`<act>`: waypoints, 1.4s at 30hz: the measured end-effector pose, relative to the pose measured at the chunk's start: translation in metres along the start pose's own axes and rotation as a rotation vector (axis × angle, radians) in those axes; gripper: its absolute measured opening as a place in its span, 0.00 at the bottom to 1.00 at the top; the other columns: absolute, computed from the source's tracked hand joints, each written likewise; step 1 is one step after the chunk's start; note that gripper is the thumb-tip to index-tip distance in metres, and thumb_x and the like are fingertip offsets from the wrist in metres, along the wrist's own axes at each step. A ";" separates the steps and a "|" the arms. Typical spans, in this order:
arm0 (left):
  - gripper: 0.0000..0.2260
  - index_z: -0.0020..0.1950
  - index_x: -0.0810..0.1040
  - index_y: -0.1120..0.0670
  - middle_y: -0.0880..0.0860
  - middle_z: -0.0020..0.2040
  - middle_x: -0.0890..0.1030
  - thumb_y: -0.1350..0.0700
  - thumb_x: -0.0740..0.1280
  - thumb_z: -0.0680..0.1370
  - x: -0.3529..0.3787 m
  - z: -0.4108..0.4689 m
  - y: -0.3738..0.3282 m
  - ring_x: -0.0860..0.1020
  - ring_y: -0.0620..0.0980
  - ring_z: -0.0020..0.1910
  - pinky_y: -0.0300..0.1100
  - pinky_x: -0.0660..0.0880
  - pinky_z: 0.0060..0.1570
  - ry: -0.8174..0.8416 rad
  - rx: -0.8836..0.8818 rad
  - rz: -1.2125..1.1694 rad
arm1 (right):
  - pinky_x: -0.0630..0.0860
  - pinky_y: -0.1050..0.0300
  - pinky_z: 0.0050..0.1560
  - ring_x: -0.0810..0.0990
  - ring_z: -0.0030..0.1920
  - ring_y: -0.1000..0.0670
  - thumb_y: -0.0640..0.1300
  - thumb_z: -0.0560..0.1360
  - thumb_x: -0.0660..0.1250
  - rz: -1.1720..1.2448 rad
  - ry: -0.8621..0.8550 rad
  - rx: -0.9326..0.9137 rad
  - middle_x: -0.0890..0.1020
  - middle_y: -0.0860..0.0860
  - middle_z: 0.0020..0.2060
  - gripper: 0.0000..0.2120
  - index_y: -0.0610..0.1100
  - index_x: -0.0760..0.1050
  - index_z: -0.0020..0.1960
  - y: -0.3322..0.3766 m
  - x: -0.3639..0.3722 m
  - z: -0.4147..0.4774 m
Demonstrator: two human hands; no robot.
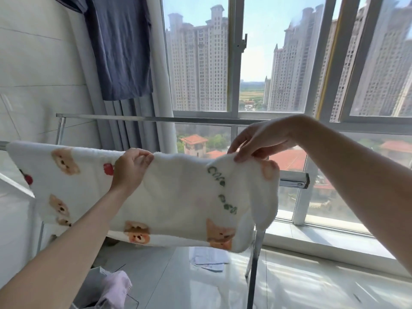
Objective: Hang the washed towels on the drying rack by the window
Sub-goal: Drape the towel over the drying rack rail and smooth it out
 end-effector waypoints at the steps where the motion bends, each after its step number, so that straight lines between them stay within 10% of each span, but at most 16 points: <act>1: 0.06 0.46 0.80 0.54 0.48 0.43 0.81 0.52 0.68 0.77 0.001 -0.005 -0.004 0.76 0.42 0.42 0.15 0.59 0.45 -0.004 0.021 -0.033 | 0.80 0.64 0.37 0.84 0.38 0.54 0.43 0.67 0.75 -0.014 0.015 0.020 0.86 0.49 0.41 0.14 0.45 0.83 0.52 -0.005 0.004 -0.002; 9: 0.09 0.49 0.78 0.61 0.60 0.54 0.79 0.57 0.61 0.81 -0.016 -0.022 0.017 0.76 0.61 0.54 0.53 0.69 0.53 -0.072 -0.022 0.261 | 0.75 0.50 0.60 0.79 0.57 0.45 0.49 0.81 0.60 -0.248 -0.346 0.160 0.80 0.42 0.60 0.19 0.37 0.76 0.63 -0.045 -0.012 -0.008; 13: 0.11 0.52 0.77 0.60 0.60 0.57 0.77 0.55 0.59 0.81 -0.016 -0.030 0.029 0.73 0.62 0.60 0.56 0.66 0.57 0.016 -0.097 0.386 | 0.72 0.54 0.44 0.76 0.40 0.47 0.54 0.80 0.59 -0.428 -0.435 0.153 0.81 0.47 0.37 0.20 0.43 0.81 0.40 -0.050 -0.009 -0.015; 18: 0.10 0.55 0.75 0.59 0.60 0.58 0.76 0.56 0.63 0.77 -0.001 -0.042 -0.045 0.74 0.61 0.57 0.55 0.68 0.59 -0.063 0.053 0.286 | 0.72 0.58 0.41 0.78 0.41 0.48 0.49 0.78 0.65 -0.500 -0.641 -0.064 0.82 0.47 0.39 0.13 0.40 0.83 0.49 -0.025 -0.017 -0.022; 24: 0.24 0.60 0.80 0.52 0.53 0.64 0.79 0.41 0.53 0.77 0.065 -0.043 -0.122 0.71 0.55 0.68 0.52 0.64 0.65 0.245 0.303 0.211 | 0.69 0.74 0.28 0.73 0.32 0.60 0.46 0.76 0.68 -0.089 -0.677 -0.330 0.78 0.57 0.31 0.08 0.48 0.81 0.38 0.006 -0.017 -0.043; 31: 0.13 0.59 0.80 0.52 0.53 0.58 0.82 0.51 0.59 0.81 0.053 -0.036 -0.070 0.77 0.56 0.60 0.50 0.66 0.60 0.169 0.083 0.174 | 0.71 0.64 0.34 0.74 0.30 0.56 0.50 0.76 0.68 -0.116 -0.587 -0.291 0.78 0.52 0.29 0.11 0.46 0.82 0.38 -0.008 -0.014 -0.058; 35: 0.10 0.56 0.81 0.53 0.54 0.56 0.82 0.52 0.63 0.80 0.043 -0.038 -0.066 0.78 0.56 0.58 0.55 0.69 0.62 0.100 0.047 0.093 | 0.74 0.64 0.41 0.80 0.46 0.51 0.49 0.73 0.72 -0.191 -0.644 -0.248 0.84 0.48 0.47 0.12 0.43 0.83 0.52 -0.019 -0.013 -0.048; 42: 0.20 0.57 0.81 0.52 0.52 0.59 0.82 0.42 0.59 0.76 0.059 -0.040 -0.088 0.76 0.54 0.62 0.50 0.61 0.65 0.181 0.139 0.187 | 0.70 0.60 0.47 0.77 0.50 0.51 0.62 0.67 0.72 -0.459 -0.536 -0.074 0.80 0.53 0.49 0.26 0.48 0.80 0.60 -0.032 0.008 -0.027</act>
Point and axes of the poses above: each hand's wrist, its own z-axis towards the middle knuckle, its own x-axis out of the palm, y = z × x, the point moved 9 cm from there along z, towards the middle knuckle
